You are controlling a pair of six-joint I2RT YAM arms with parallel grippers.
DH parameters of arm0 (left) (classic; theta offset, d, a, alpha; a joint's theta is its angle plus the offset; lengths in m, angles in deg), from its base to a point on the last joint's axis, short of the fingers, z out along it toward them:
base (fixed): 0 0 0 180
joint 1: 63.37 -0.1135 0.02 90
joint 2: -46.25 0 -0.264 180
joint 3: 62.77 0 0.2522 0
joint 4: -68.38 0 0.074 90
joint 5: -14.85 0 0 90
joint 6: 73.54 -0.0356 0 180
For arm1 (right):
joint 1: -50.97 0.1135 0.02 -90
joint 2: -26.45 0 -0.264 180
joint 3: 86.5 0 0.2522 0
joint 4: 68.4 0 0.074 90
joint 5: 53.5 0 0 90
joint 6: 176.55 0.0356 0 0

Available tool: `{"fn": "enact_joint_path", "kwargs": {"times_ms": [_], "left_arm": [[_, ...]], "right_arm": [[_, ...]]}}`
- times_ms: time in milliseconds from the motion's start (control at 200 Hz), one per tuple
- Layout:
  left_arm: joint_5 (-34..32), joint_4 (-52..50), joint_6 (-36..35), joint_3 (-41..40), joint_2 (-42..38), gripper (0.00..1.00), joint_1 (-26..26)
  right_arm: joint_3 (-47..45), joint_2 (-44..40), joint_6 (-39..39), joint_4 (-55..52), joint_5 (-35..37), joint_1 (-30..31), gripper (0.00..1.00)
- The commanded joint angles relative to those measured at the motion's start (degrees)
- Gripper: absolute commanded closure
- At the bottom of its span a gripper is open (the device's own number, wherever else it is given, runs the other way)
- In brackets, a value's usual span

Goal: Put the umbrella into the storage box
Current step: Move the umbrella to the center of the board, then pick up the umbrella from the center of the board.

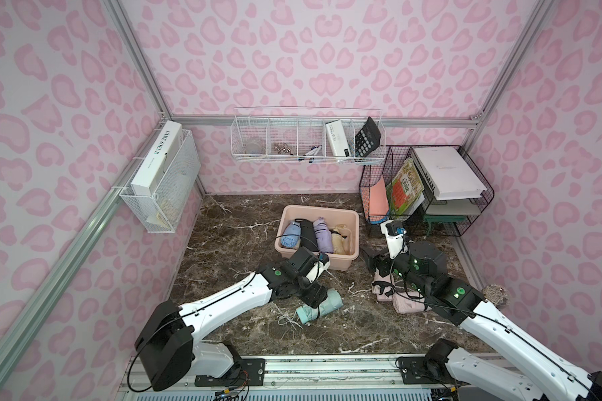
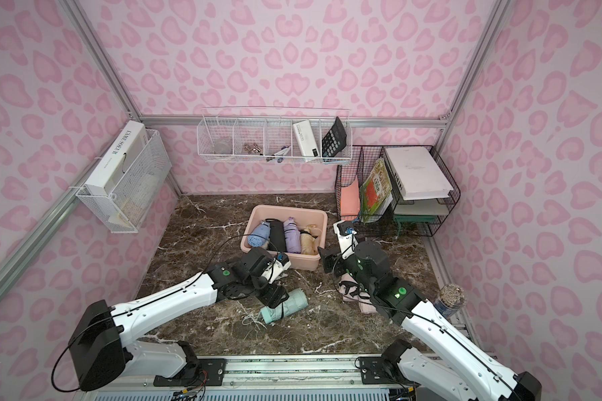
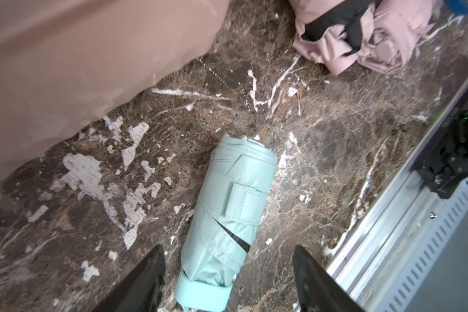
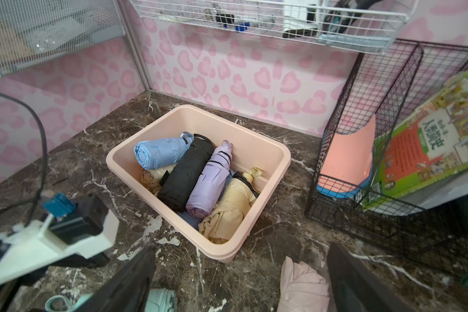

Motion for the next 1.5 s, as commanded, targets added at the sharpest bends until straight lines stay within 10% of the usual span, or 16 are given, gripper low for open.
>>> {"fn": "enact_joint_path", "kwargs": {"times_ms": [0, 245, 575, 1495], "left_arm": [[-2.98, 1.02, 3.28, -1.11, -4.77, 0.25, -0.89], [-17.08, -0.37, 17.62, -5.54, -20.12, 0.25, -8.23], [-24.47, -3.98, 25.15, -10.07, -31.03, 0.25, -16.03], [-42.11, -15.81, 35.43, -15.77, -51.24, 0.24, -16.49]], "right_arm": [[1.77, 1.48, -13.43, -1.99, -7.98, 0.05, 0.07], [3.20, 7.81, -38.61, -8.36, -18.40, 6.82, 0.02], [7.09, 23.19, -52.65, -13.34, -20.45, 15.90, 0.02], [26.63, 54.92, -54.14, -24.50, -16.99, 20.87, 0.03]]}}
